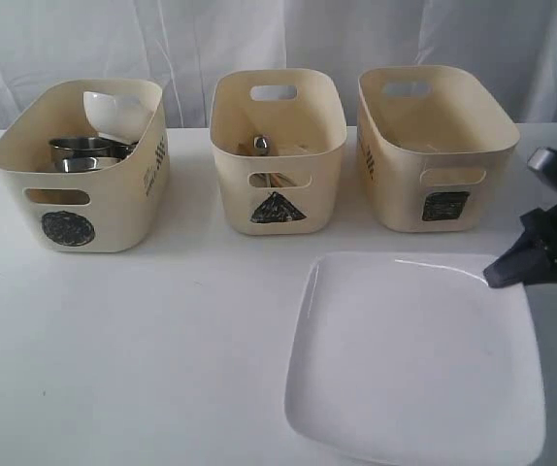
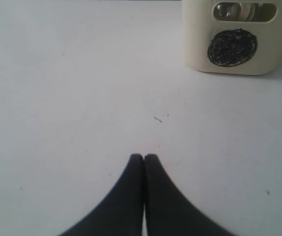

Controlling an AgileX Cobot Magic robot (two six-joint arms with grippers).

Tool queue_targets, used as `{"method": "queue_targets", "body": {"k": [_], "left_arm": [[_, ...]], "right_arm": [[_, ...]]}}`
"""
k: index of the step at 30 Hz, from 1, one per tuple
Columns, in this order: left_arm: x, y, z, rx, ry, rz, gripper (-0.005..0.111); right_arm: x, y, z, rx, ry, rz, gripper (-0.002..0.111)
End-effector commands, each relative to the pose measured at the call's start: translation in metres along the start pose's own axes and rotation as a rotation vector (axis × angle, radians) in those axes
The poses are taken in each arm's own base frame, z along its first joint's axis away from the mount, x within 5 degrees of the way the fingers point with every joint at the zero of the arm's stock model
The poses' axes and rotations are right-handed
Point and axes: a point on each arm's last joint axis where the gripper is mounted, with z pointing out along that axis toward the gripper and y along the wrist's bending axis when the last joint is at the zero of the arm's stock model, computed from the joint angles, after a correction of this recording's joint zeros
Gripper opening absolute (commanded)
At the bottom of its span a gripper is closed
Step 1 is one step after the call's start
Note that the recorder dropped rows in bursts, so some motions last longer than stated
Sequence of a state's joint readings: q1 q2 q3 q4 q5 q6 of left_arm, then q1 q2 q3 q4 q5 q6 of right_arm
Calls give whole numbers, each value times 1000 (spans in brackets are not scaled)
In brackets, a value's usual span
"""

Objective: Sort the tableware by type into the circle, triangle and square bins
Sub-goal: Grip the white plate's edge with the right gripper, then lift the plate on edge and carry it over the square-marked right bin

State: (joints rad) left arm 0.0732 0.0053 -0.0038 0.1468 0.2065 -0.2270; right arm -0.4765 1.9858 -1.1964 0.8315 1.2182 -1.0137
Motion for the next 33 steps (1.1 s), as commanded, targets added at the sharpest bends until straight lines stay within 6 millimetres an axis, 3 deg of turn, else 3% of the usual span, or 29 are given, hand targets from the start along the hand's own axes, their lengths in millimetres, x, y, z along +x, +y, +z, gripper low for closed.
{"method": "queue_targets", "body": {"k": [1,9,22,33], "left_arm": [[1,-1,0,8,-5,-8,0],[1,-1,0,8,-5,-8,0],[1,-1,0,8,-5,-8,0],[1,-1,0,8,-5,-8,0]], "right_arm": [[-5,32,-29,50,-72,-59,0],[-7,85,-70,95,-225,-172,0],[-3,133,-102,108,-371,-257,0],[-24,164,-136,98,-515,-306,0]]}}
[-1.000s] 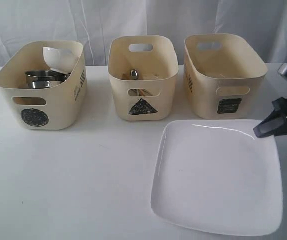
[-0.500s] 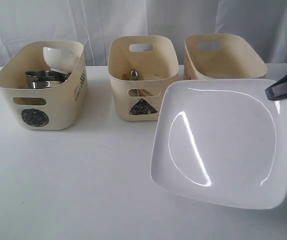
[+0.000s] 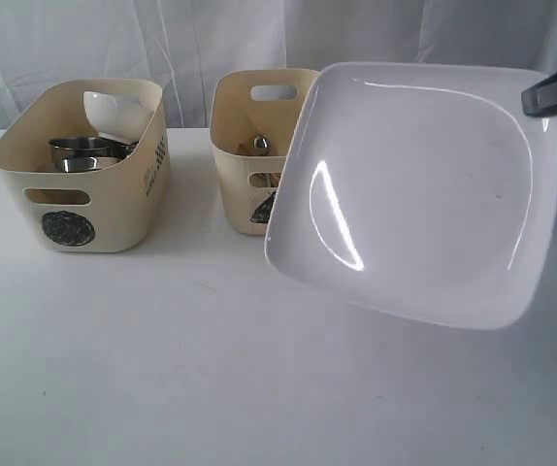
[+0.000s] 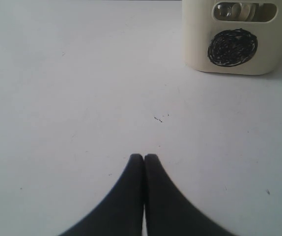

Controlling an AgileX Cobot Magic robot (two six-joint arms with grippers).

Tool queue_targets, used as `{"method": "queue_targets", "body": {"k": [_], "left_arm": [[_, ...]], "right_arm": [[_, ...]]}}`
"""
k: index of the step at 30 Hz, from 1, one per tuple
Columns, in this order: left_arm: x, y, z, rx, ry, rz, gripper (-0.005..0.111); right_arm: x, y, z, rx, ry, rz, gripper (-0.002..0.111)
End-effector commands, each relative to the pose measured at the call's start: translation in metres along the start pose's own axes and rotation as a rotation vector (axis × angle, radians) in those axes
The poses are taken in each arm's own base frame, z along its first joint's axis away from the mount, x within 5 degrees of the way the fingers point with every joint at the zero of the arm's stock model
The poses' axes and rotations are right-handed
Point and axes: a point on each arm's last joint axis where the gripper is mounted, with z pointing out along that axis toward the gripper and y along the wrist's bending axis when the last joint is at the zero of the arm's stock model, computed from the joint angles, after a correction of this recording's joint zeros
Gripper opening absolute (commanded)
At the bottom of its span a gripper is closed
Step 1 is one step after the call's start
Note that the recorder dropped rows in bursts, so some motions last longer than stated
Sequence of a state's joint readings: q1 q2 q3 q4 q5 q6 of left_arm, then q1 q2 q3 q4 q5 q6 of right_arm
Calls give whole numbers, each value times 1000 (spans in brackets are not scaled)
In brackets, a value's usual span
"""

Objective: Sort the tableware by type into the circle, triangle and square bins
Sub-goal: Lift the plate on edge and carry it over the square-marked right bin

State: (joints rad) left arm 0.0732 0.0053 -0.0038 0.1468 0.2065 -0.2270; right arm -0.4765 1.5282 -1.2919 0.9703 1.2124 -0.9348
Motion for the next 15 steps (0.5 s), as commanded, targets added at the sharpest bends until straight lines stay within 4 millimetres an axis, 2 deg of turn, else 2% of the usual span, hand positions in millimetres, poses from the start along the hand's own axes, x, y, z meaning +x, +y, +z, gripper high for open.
{"method": "queue_targets", "body": {"k": [1,8,15], "left_arm": [[1,-1,0,8,-5,-8,0],[1,-1,0,8,-5,-8,0],[1,-1,0,8,-5,-8,0]], "right_arm": [[-25,16,-17,-20,-106,-20,0],[-55,22,-36,72,-233,-54,0],[-80,9,-42,157,-368,-17,0]]}}
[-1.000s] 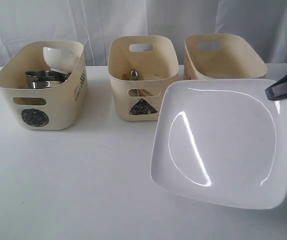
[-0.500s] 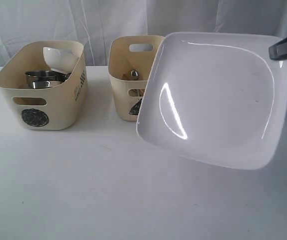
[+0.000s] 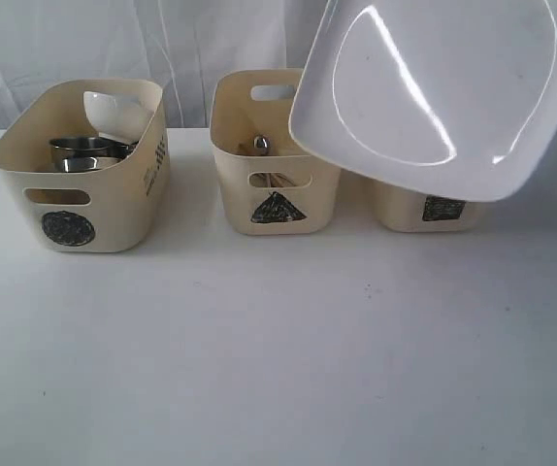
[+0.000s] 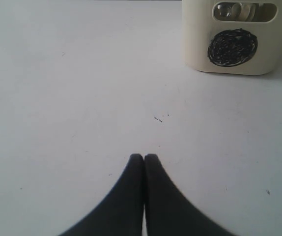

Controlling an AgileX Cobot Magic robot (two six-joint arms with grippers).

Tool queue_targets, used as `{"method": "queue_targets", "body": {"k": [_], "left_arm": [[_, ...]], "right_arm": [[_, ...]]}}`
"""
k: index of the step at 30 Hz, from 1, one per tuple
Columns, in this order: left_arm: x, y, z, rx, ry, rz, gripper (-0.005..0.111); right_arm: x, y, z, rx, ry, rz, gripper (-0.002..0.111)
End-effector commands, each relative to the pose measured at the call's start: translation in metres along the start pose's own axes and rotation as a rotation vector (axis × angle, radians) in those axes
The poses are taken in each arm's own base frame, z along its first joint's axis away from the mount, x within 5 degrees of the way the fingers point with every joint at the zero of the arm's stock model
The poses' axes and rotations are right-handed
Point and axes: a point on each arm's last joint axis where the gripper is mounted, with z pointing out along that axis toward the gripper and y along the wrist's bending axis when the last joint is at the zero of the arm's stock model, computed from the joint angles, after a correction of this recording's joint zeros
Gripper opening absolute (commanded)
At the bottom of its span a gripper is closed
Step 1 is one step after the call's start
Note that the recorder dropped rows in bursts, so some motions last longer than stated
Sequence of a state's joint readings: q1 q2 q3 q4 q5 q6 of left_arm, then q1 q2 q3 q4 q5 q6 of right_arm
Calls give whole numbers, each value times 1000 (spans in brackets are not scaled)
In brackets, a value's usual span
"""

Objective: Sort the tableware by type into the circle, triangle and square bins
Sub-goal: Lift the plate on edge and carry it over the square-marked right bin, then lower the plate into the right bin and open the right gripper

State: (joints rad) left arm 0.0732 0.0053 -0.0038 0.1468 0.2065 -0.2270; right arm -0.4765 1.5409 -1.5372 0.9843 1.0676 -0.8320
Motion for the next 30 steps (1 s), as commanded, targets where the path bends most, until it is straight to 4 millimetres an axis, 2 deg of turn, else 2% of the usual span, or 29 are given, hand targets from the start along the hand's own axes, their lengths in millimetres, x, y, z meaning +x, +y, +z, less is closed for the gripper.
{"method": "queue_targets", "body": {"k": [1,8,14,18,22,30], "left_arm": [[1,-1,0,8,-5,-8,0],[1,-1,0,8,-5,-8,0],[1,-1,0,8,-5,-8,0],[1,-1,0,8,-5,-8,0],[1,-1,0,8,-5,-8,0],[1,-1,0,8,-5,-8,0]], "right_arm": [[-19,-9,2,23,-139,73,0],[-39,-37,6,203,-347,127,0],[-41,-69,19,344,-425,157,0],[-35,-89,36,432,-428,132,0],[-25,-101,59,465,-377,64,0],[-7,-105,110,482,-297,-21,0]]}}
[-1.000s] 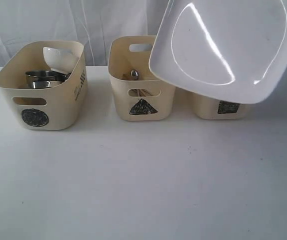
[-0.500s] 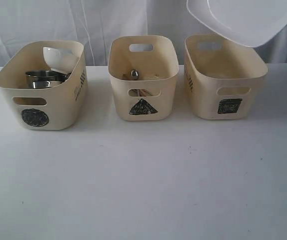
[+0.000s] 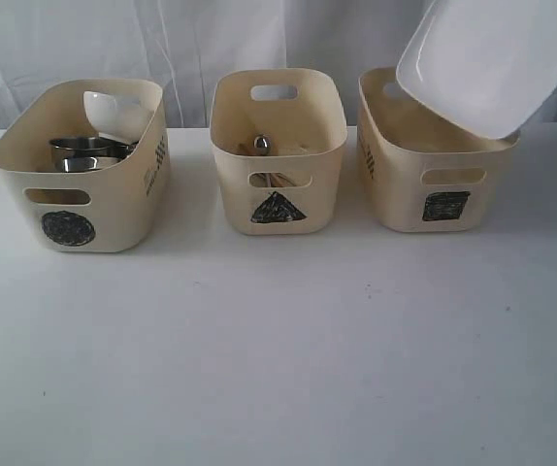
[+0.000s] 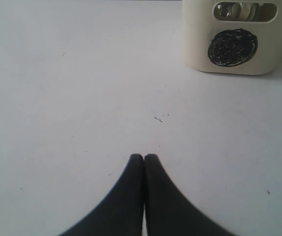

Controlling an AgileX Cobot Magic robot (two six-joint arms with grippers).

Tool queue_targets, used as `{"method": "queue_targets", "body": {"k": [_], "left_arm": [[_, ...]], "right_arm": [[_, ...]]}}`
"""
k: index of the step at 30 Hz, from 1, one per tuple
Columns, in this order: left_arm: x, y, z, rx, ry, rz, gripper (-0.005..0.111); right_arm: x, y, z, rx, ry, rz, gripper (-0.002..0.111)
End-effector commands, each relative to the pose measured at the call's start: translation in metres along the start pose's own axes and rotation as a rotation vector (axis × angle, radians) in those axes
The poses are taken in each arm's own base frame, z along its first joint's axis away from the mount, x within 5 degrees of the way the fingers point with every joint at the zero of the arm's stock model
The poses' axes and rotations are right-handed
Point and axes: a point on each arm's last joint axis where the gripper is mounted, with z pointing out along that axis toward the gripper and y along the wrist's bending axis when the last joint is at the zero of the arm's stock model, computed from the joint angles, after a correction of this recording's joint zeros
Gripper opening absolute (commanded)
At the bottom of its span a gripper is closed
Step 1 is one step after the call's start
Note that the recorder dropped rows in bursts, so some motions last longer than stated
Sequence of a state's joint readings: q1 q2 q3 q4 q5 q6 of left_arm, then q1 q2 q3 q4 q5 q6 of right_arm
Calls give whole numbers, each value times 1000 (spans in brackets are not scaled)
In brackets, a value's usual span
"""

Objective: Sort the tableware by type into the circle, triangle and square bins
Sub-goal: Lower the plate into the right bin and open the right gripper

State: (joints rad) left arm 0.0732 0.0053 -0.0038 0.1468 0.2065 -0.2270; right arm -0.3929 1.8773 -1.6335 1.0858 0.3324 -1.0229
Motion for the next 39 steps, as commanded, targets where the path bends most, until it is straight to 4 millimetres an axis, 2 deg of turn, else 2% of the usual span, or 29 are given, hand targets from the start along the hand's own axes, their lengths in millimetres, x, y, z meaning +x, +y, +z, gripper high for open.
{"method": "queue_targets", "body": {"k": [1,6,16,20,27,30,33,39], "left_arm": [[1,-1,0,8,-5,-8,0],[1,-1,0,8,-5,-8,0],[1,-1,0,8,-5,-8,0],[1,-1,0,8,-5,-8,0],[1,-1,0,8,-5,-8,0],[1,-1,0,8,-5,-8,0],[1,-1,0,8,-5,-8,0],[1,-1,0,8,-5,-8,0]], "right_arm": [[5,12,14,10,-19,-26,0],[11,21,23,16,-14,-81,0],[20,29,25,-42,32,-215,0],[32,27,30,-43,70,-191,0],[34,29,31,-66,83,-187,0],[37,32,30,-108,105,-178,5],[38,34,30,-130,119,-150,17],[39,36,29,-153,131,-149,32]]}}
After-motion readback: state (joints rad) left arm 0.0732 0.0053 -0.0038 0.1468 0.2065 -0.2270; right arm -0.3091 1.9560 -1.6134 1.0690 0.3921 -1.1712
